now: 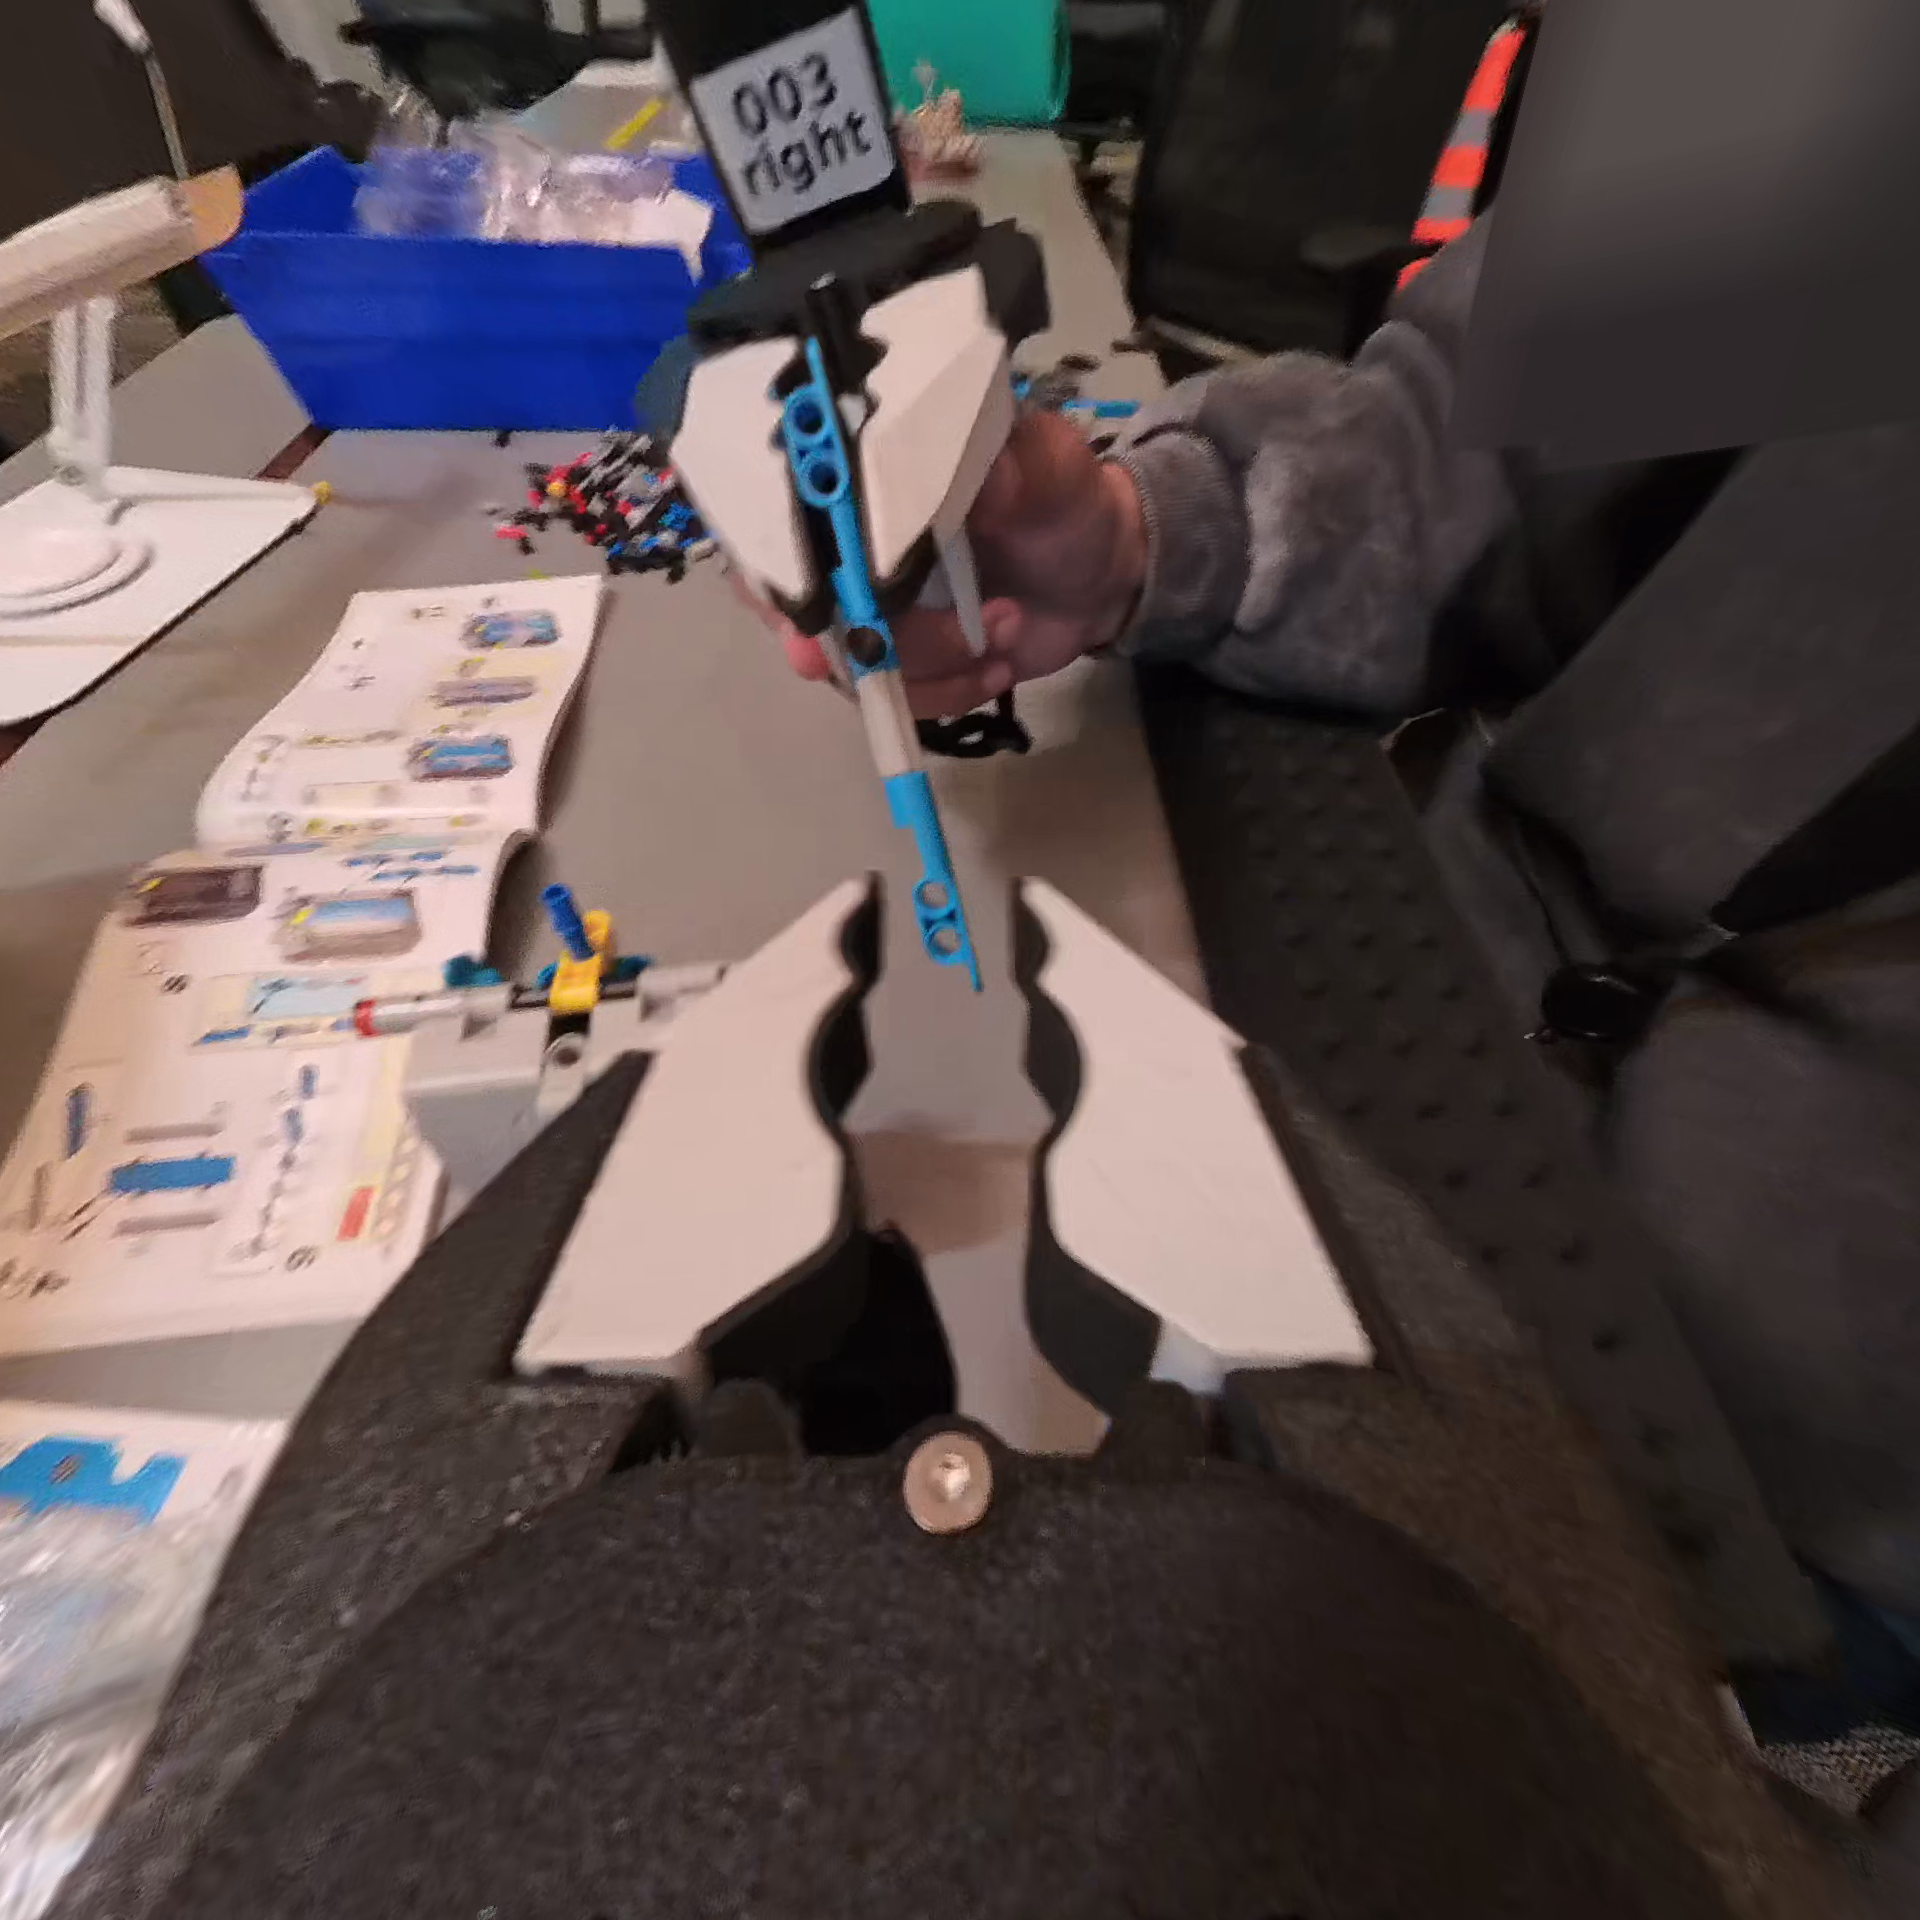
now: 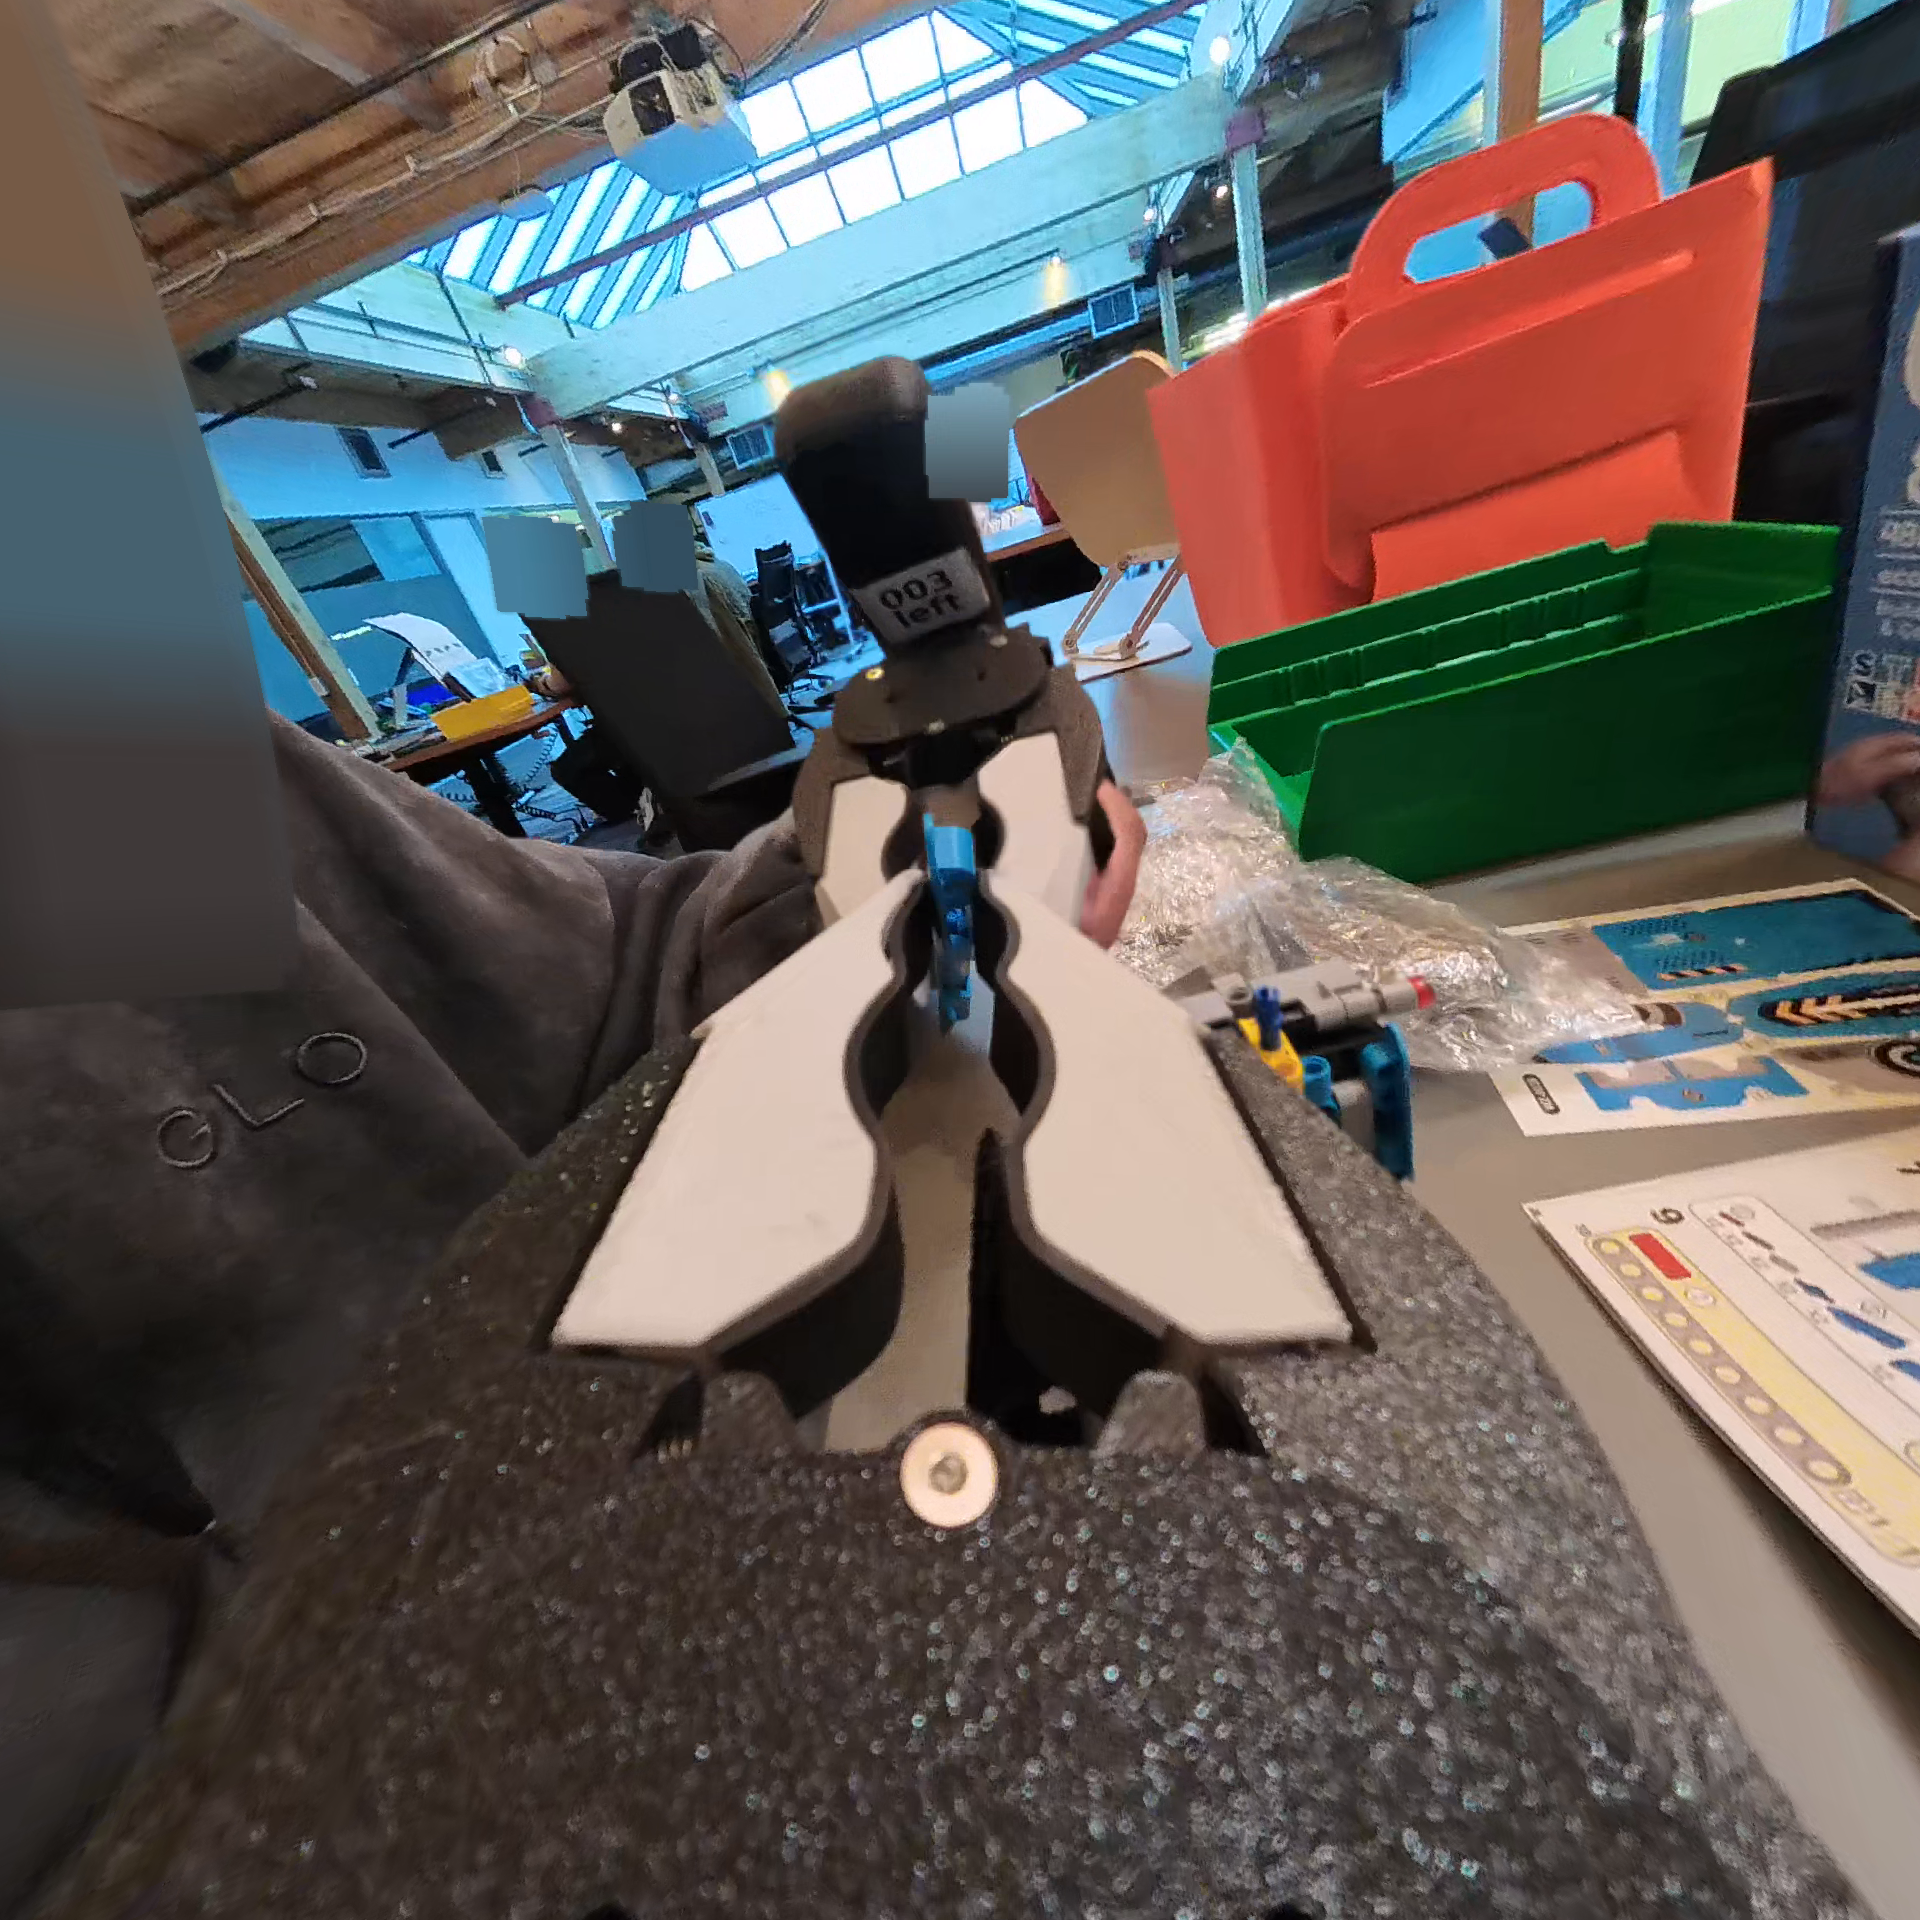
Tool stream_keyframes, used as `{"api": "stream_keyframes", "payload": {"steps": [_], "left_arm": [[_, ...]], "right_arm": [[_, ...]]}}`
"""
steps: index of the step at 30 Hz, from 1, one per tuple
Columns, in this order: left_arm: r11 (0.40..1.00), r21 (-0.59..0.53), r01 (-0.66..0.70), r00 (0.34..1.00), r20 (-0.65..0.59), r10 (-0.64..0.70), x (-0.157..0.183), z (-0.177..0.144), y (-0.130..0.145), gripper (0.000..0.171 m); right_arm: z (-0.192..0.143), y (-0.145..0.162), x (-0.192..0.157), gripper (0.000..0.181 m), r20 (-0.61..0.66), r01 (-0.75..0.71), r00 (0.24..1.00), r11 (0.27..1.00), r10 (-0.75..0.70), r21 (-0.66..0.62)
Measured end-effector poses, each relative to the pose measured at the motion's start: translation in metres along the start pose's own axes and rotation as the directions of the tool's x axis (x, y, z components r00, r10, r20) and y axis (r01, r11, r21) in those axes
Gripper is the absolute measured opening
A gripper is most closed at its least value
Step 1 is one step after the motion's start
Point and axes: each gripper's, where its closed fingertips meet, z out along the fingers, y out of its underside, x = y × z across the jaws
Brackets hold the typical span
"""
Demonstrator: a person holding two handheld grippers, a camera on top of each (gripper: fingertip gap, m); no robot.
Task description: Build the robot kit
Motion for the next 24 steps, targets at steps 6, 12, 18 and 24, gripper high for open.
{"api": "stream_keyframes", "payload": {"steps": [6, 12, 18, 24], "left_arm": [[0.973, 0.212, 0.094, 0.995, -0.037, -0.088, -0.008, -0.007, -0.024, 0.006], [0.929, 0.308, 0.204, 0.978, -0.115, -0.176, -0.009, -0.004, -0.033, 0.006], [0.920, 0.318, 0.229, 0.972, -0.129, -0.197, -0.010, 0.000, -0.033, 0.006], [0.941, 0.285, 0.182, 0.981, -0.121, -0.153, -0.003, 0.005, -0.028, 0.023]], "right_arm": [[0.003, -0.015, -0.003, 0.017, 0.022, -0.038, 0.999, 0.994, 0.036, 0.104], [0.001, -0.015, 0.003, 0.015, 0.023, -0.087, 0.996, 0.980, 0.084, 0.181], [0.003, -0.009, 0.002, 0.007, -0.025, -0.023, 0.999, 0.988, 0.027, 0.150], [0.005, -0.001, 0.001, 0.007, -0.023, -0.021, 0.999, 0.997, 0.023, 0.073]]}}
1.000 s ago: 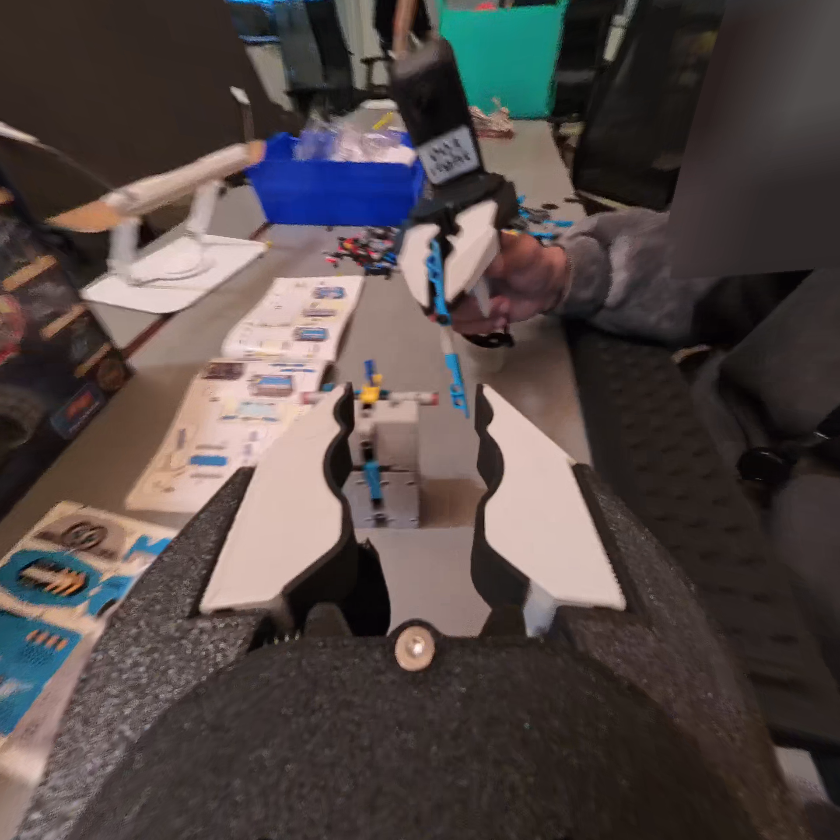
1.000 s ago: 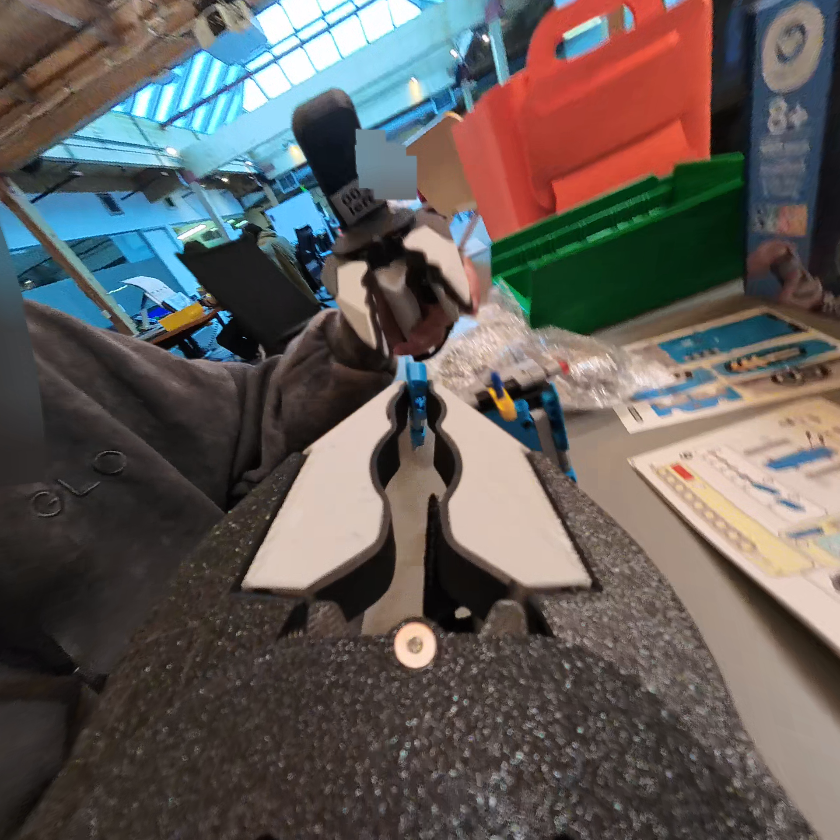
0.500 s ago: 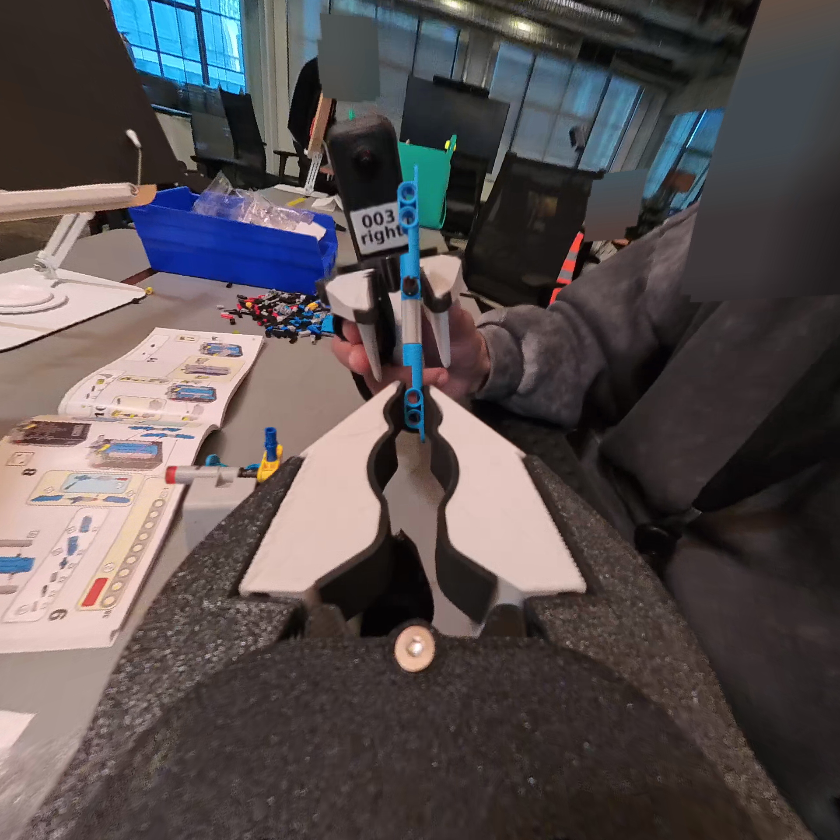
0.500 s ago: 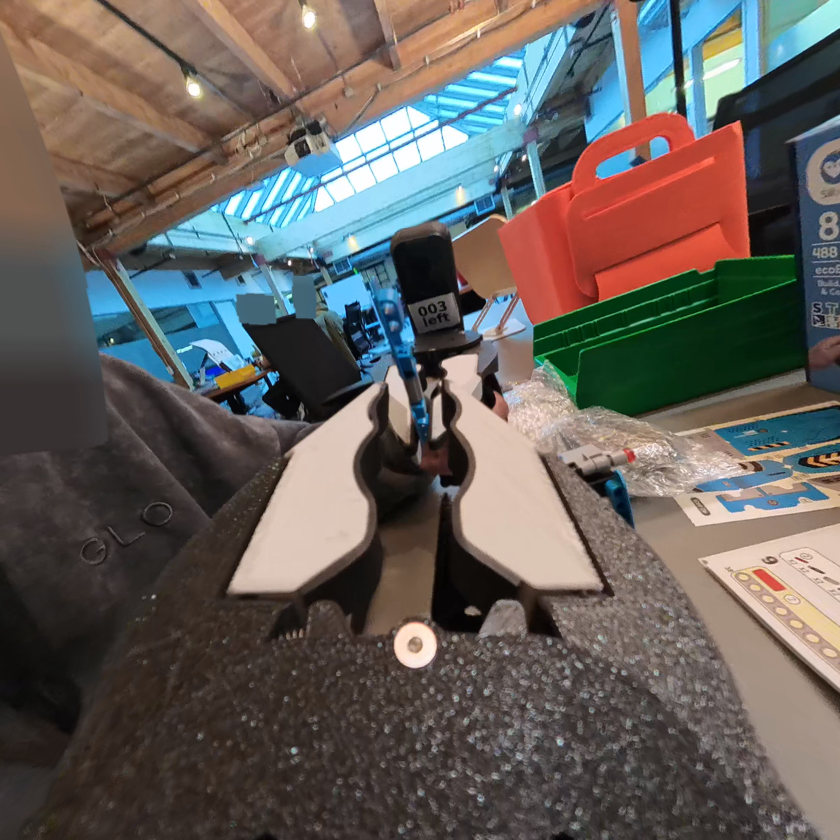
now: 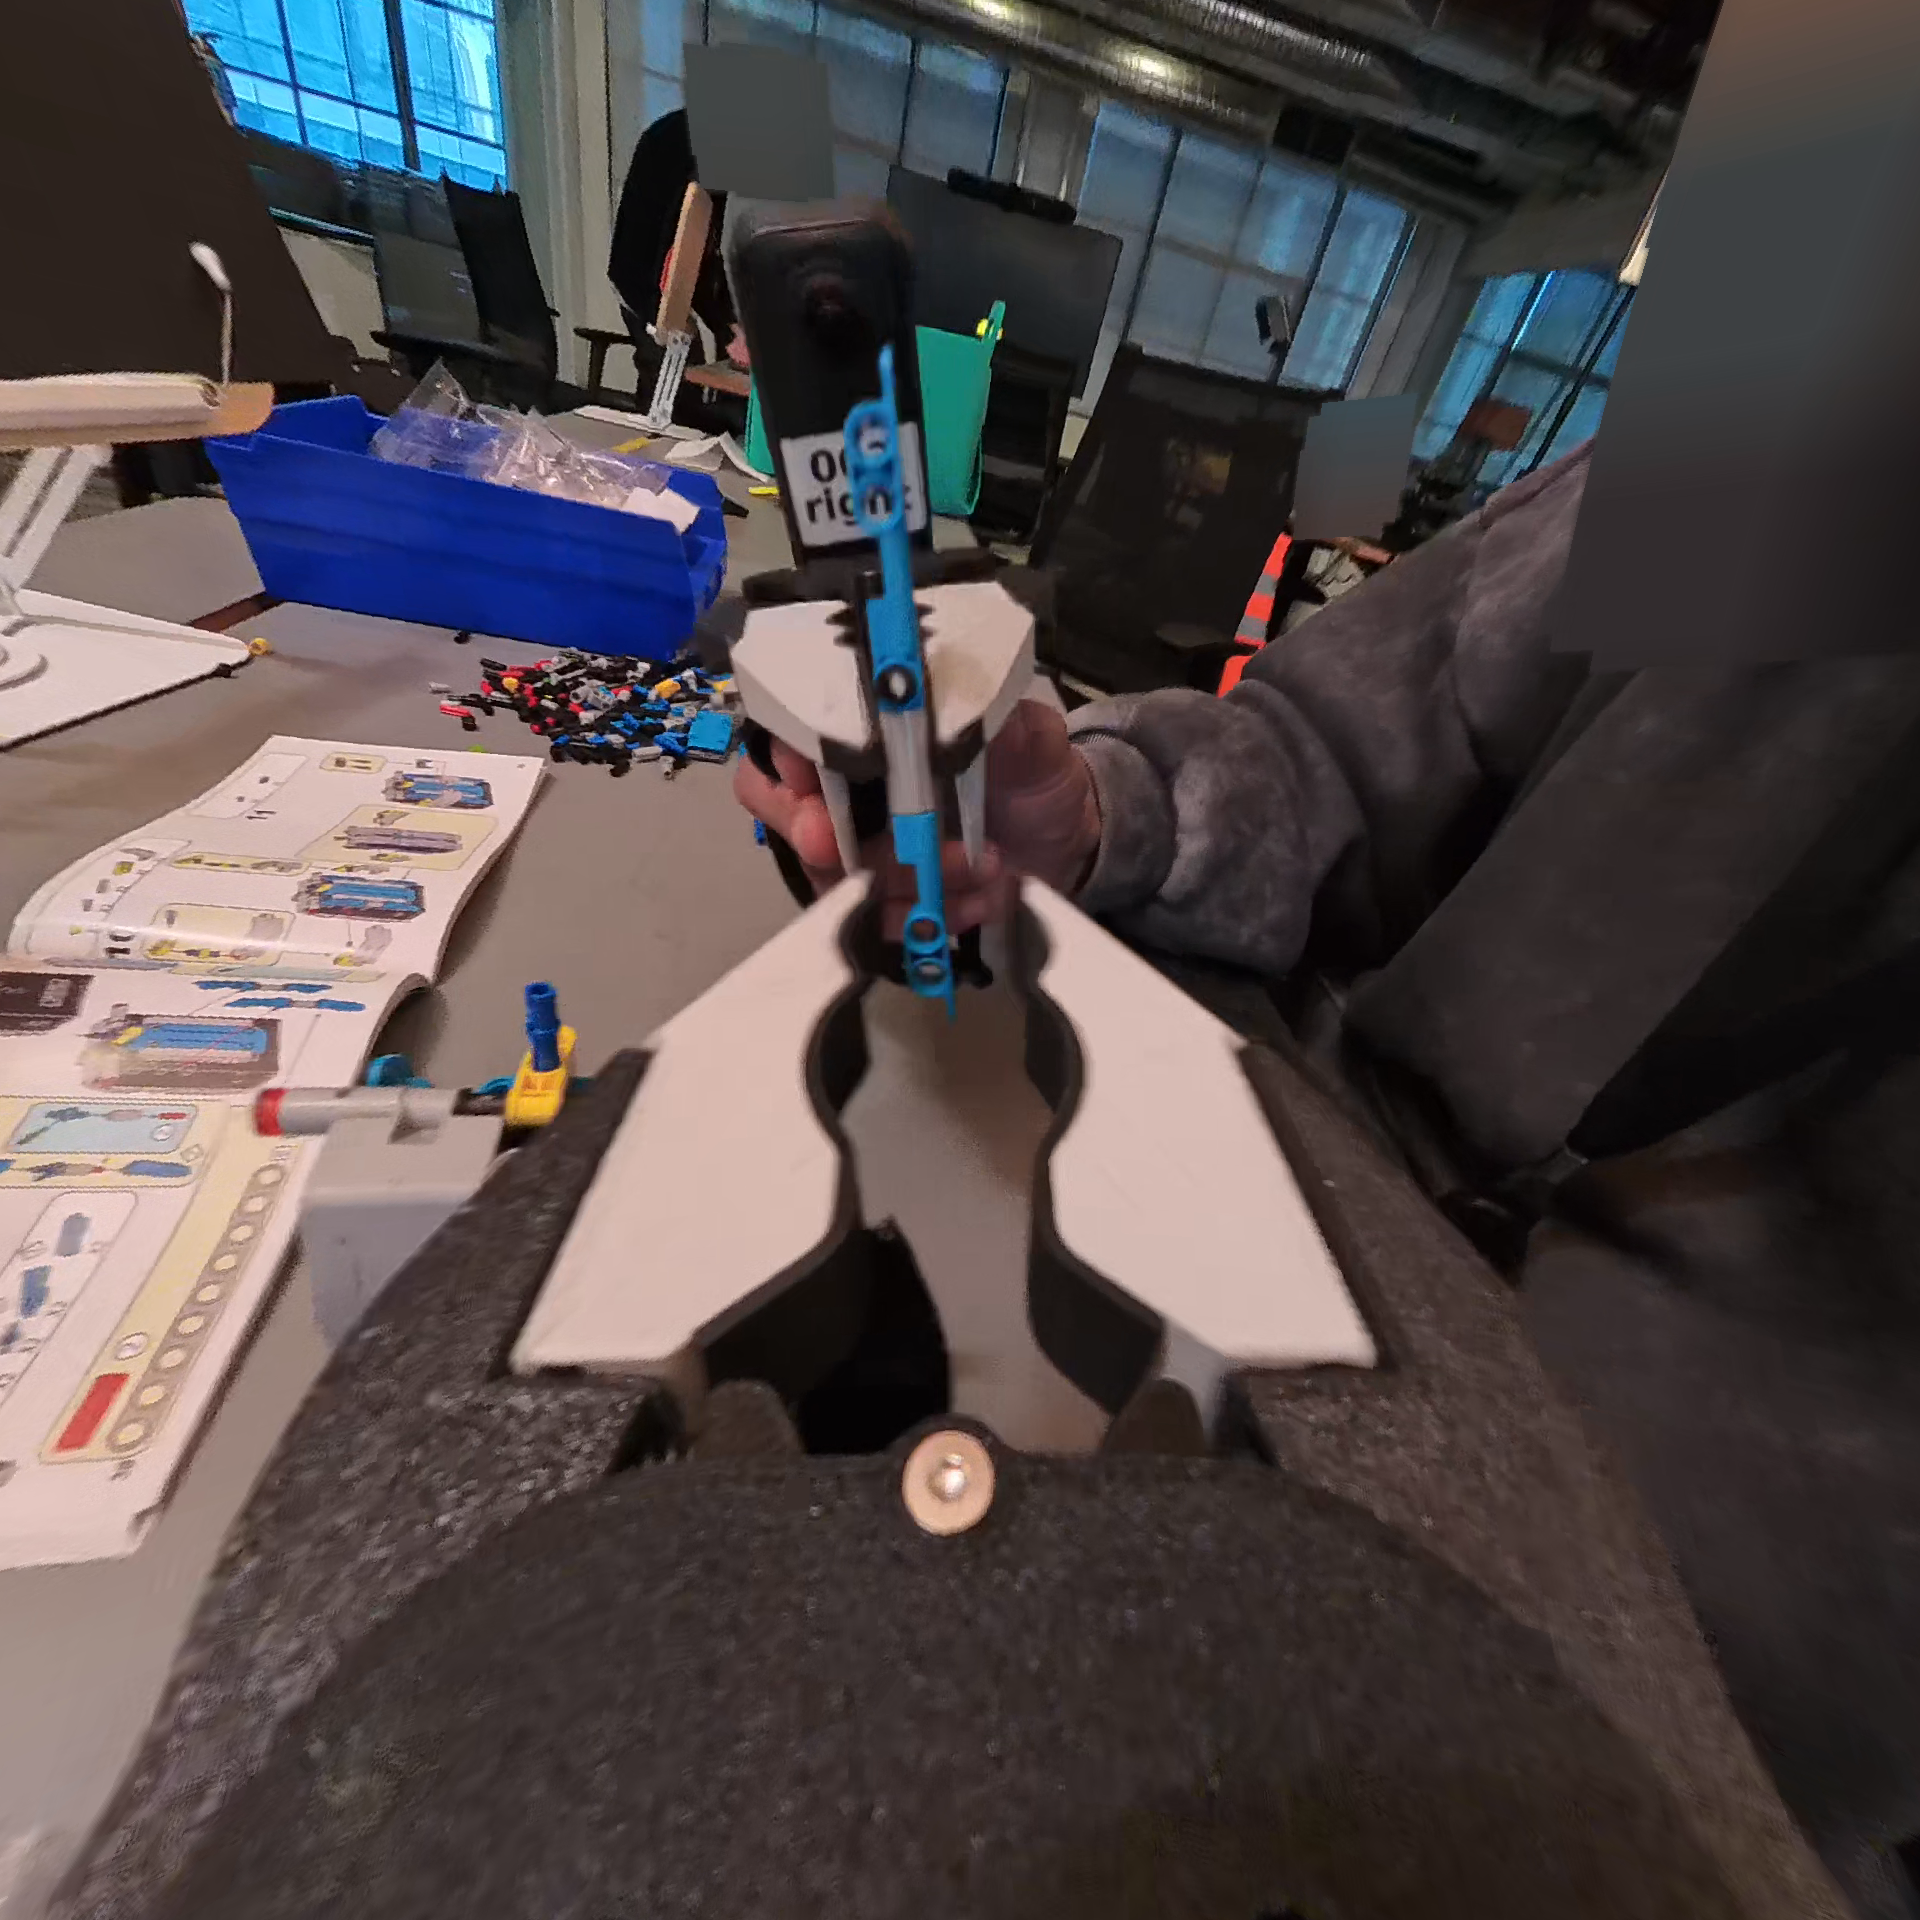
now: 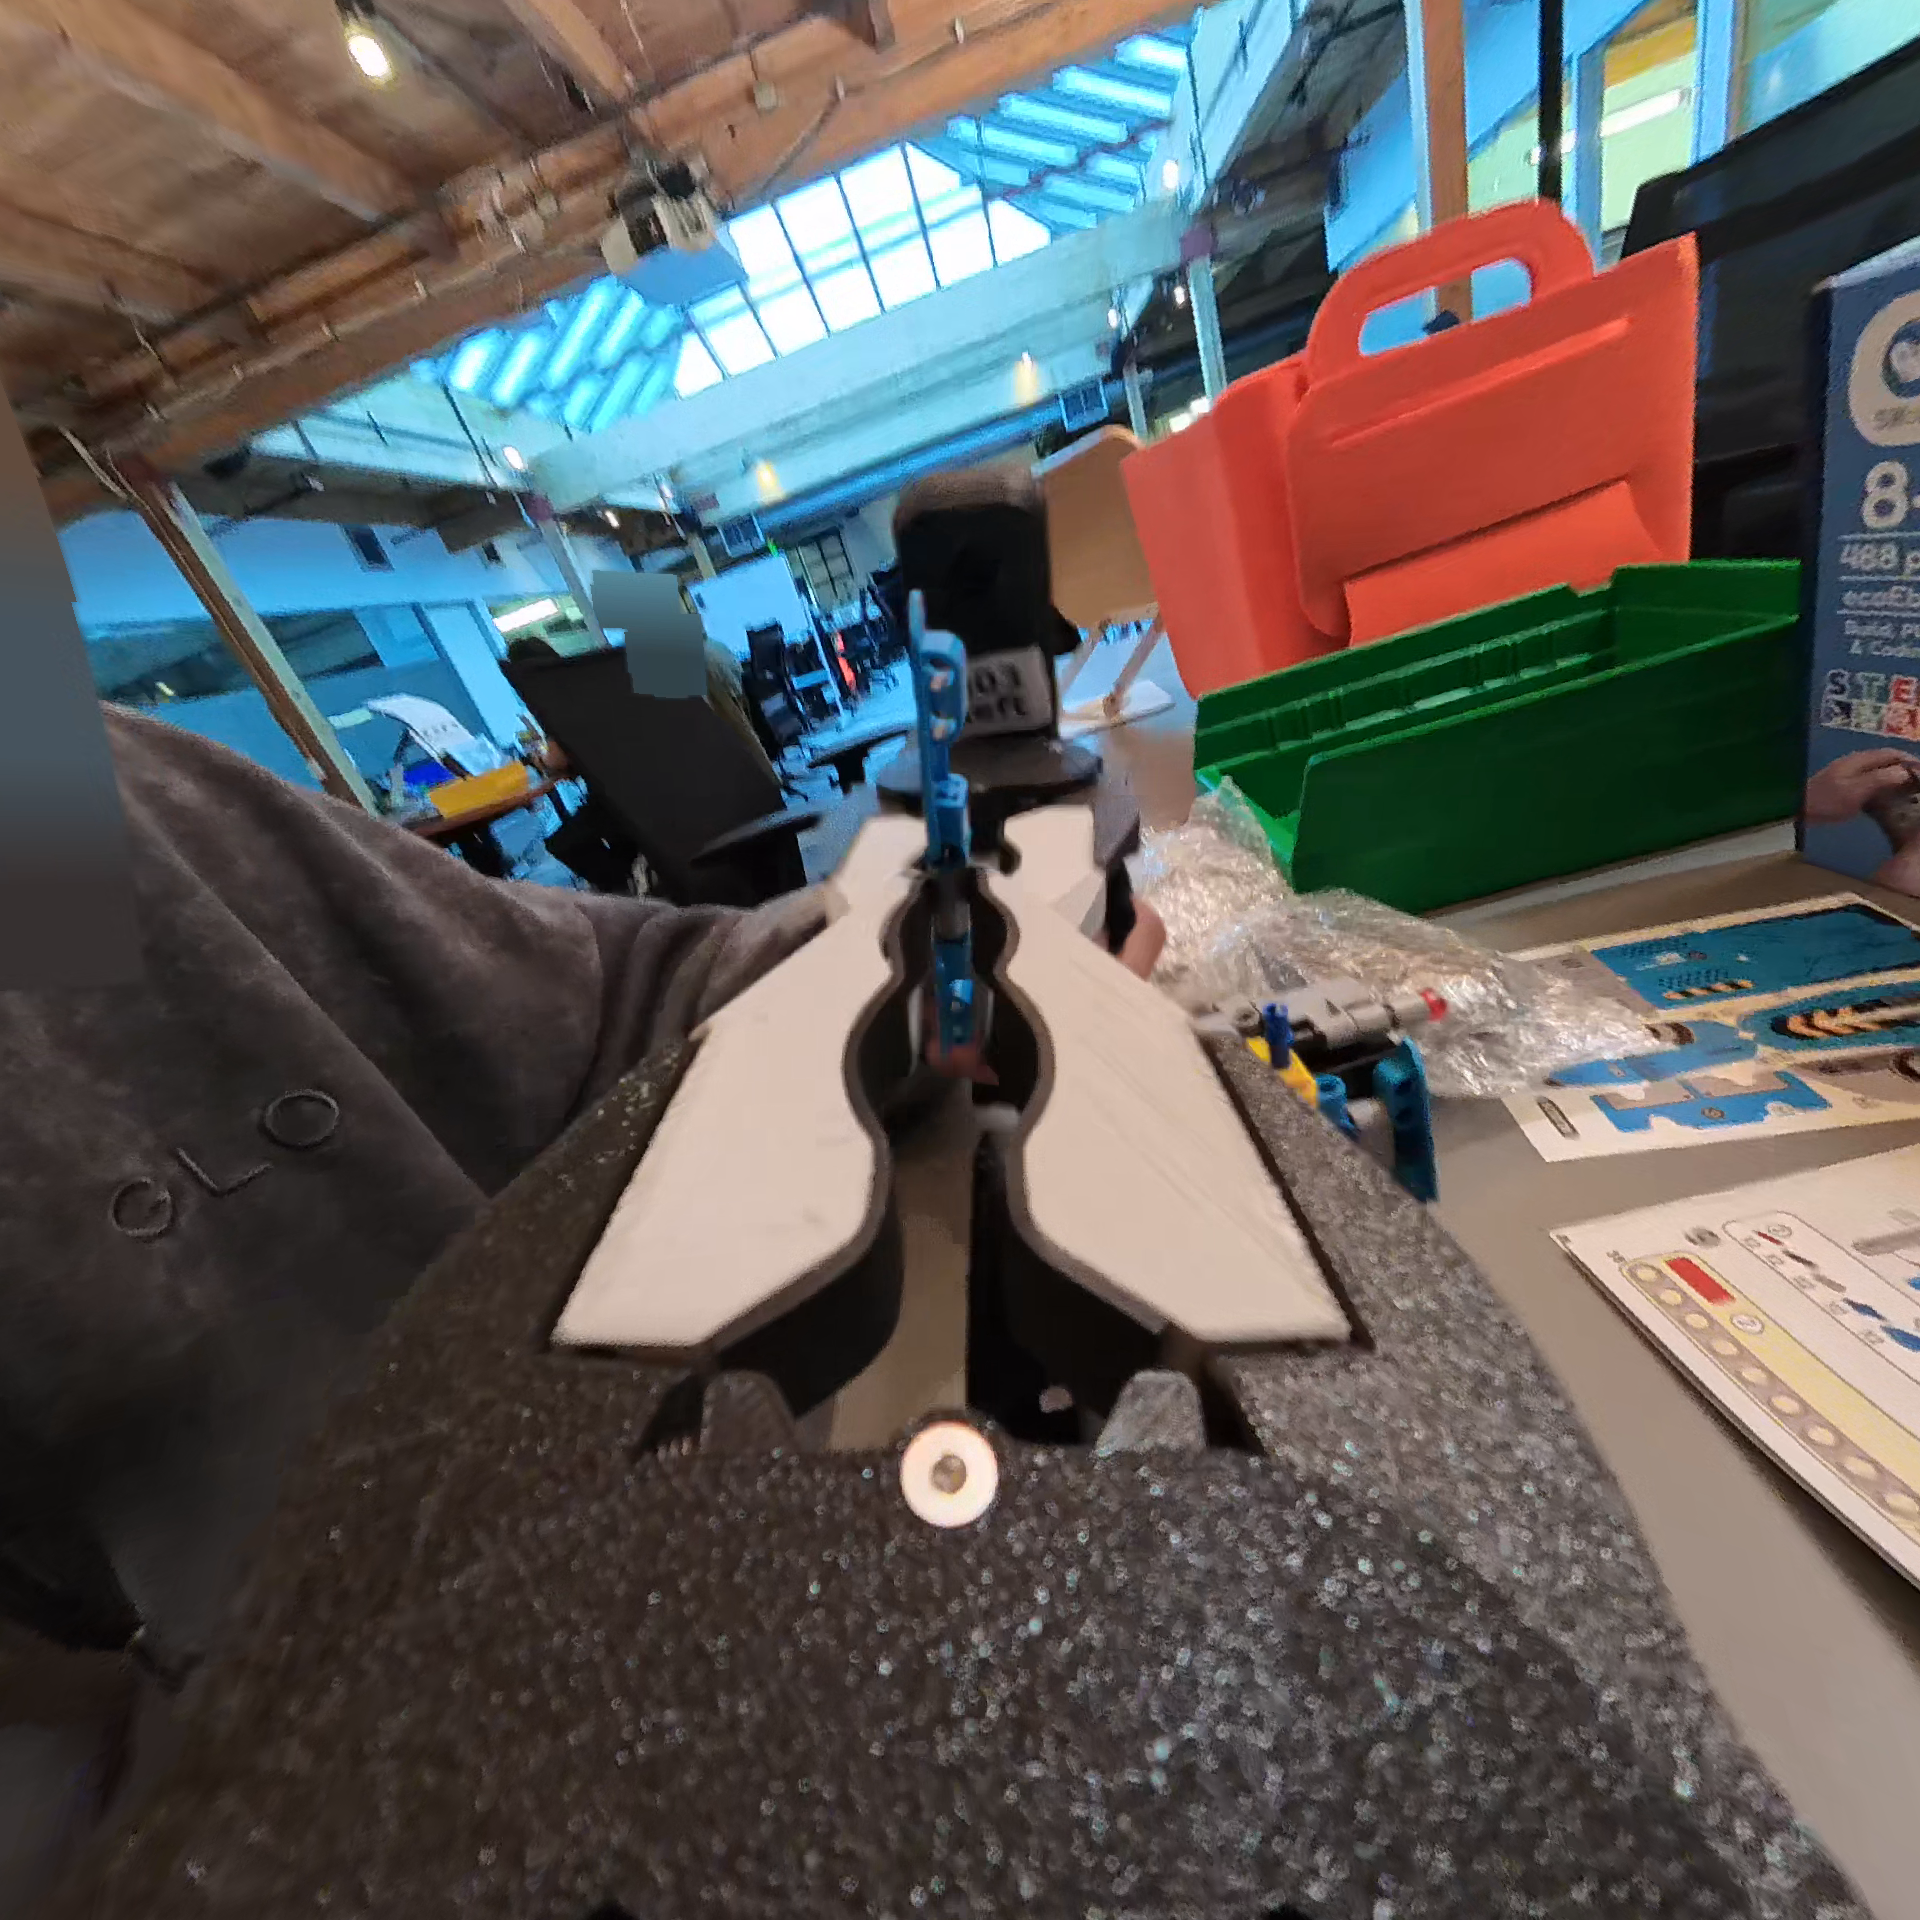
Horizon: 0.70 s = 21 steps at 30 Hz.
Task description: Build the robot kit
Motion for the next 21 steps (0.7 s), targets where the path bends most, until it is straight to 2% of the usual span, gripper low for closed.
{"api": "stream_keyframes", "payload": {"steps": [1, 3, 4, 6, 7, 8, 11, 13, 14, 17, 21], "left_arm": [[1.000, -0.003, -0.020, 1.000, 0.015, 0.020, -0.002, -0.006, -0.002, 0.038], [0.997, 0.009, -0.073, 0.991, 0.115, 0.072, -0.020, -0.028, -0.010, 0.051], [0.994, -0.008, -0.109, 0.973, 0.203, 0.108, -0.035, -0.040, -0.009, 0.059], [0.984, -0.147, -0.105, 0.942, 0.302, 0.146, -0.061, -0.052, 0.018, 0.086], [0.975, -0.216, -0.052, 0.948, 0.297, 0.116, -0.067, -0.051, 0.037, 0.097], [0.969, -0.249, -0.004, 0.953, 0.291, 0.078, -0.072, -0.048, 0.050, 0.097], [0.954, -0.294, 0.056, 0.962, 0.272, 0.028, -0.078, -0.037, 0.074, 0.093], [0.963, -0.265, 0.046, 0.962, 0.272, 0.028, -0.082, -0.034, 0.074, 0.072], [0.965, -0.257, 0.046, 0.965, 0.262, 0.024, -0.082, -0.032, 0.074, 0.067], [0.969, -0.242, 0.055, 0.968, 0.249, 0.008, -0.083, -0.029, 0.072, 0.067], [0.971, -0.199, 0.134, 0.974, 0.210, -0.091, -0.084, -0.031, 0.069, 0.066]], "right_arm": [[-0.003, 0.002, 0.004, 0.007, -0.025, 0.013, 1.000, 1.000, -0.014, -0.028], [-0.014, 0.007, 0.017, 0.006, -0.087, 0.007, 0.996, 0.997, -0.014, -0.081], [-0.020, 0.024, 0.029, 0.007, -0.139, -0.005, 0.990, 0.984, -0.020, -0.179], [-0.032, 0.058, 0.050, 0.006, -0.233, -0.004, 0.969, 0.943, -0.079, -0.334], [-0.032, 0.071, 0.051, 0.007, -0.231, -0.054, 0.972, 0.928, -0.035, -0.370], [-0.030, 0.079, 0.052, 0.007, -0.234, -0.082, 0.972, 0.917, -0.013, -0.390], [-0.023, 0.090, 0.055, 0.007, -0.237, -0.050, 0.969, 0.893, -0.065, -0.447], [-0.020, 0.095, 0.057, 0.007, -0.239, -0.055, 0.969, 0.888, -0.063, -0.456], [-0.018, 0.098, 0.057, 0.007, -0.243, -0.075, 0.969, 0.889, -0.041, -0.451], [-0.016, 0.099, 0.061, 0.007, -0.253, -0.068, 0.966, 0.888, -0.056, -0.455], [-0.014, 0.102, 0.062, 0.007, -0.245, -0.103, 0.969, 0.887, -0.012, -0.450]]}}
